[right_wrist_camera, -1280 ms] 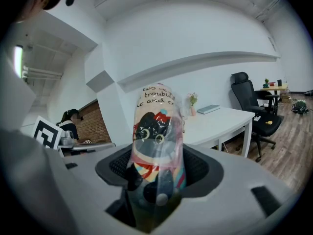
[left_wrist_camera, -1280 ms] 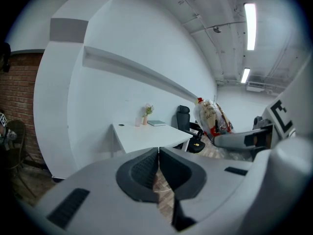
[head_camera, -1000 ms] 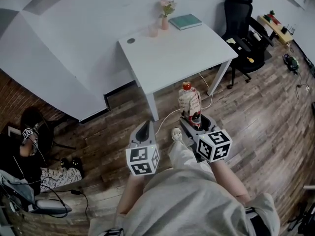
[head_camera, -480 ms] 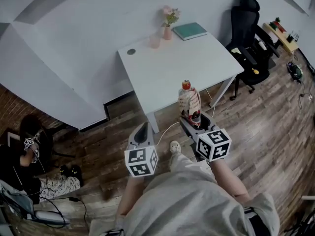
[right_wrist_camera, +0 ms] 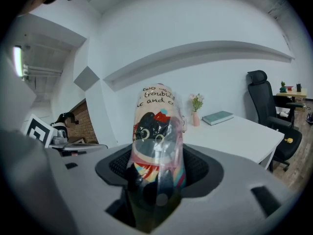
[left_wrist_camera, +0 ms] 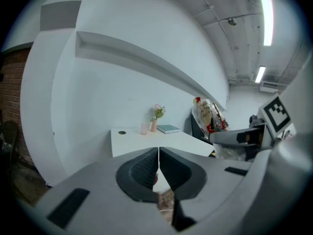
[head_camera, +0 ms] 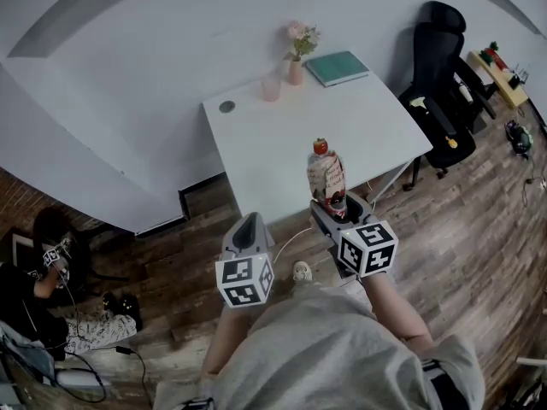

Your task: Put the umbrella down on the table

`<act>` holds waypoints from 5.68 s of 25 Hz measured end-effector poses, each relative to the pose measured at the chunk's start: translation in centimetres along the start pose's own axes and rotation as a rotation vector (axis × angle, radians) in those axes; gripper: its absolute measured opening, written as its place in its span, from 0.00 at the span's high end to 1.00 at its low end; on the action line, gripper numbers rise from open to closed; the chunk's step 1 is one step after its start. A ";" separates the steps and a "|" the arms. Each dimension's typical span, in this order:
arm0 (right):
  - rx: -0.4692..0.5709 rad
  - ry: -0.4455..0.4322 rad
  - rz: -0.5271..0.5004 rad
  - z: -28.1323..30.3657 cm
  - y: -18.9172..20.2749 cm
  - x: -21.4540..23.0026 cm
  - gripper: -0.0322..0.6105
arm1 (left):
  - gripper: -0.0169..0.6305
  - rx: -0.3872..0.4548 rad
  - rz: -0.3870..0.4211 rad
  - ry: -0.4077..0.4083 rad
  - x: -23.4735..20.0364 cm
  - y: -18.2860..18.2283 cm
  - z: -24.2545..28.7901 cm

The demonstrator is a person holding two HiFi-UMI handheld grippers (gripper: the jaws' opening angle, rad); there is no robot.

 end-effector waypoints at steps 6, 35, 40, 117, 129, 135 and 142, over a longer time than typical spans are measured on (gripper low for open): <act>-0.030 -0.019 -0.007 4.3 -1.6 3.3 0.53 | 0.96 -0.012 -0.004 -0.018 -0.2 -1.6 4.3; -0.340 -0.016 -0.070 21.9 1.9 14.6 0.53 | 0.96 -0.119 -0.033 -0.075 -1.6 -1.5 15.4; -0.420 -0.002 -0.088 24.8 3.0 15.7 0.53 | 0.96 -0.135 -0.032 -0.074 -1.9 -1.7 16.5; -0.093 0.040 0.002 -3.5 5.4 -4.6 0.93 | 0.96 -0.021 -0.005 -0.021 1.2 4.9 -9.2; -0.040 0.048 -0.033 -10.9 9.5 -10.0 0.95 | 0.96 -0.006 -0.013 -0.032 2.5 9.2 -16.9; -0.026 0.058 -0.063 -14.2 11.3 -11.9 0.95 | 0.96 0.003 -0.003 -0.031 3.5 10.4 -20.2; 0.009 0.074 -0.088 -16.9 12.1 -13.0 0.95 | 0.96 0.007 0.001 -0.016 4.7 11.3 -22.3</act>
Point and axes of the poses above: the fingertips, and each gripper's own axes: z forward along the fingers, x to its right, y out of its underside, the point moved 6 cm from there along -z, backward along the fingers, and after that the axes turned 3 degrees about -x, right-handed, at the moved point
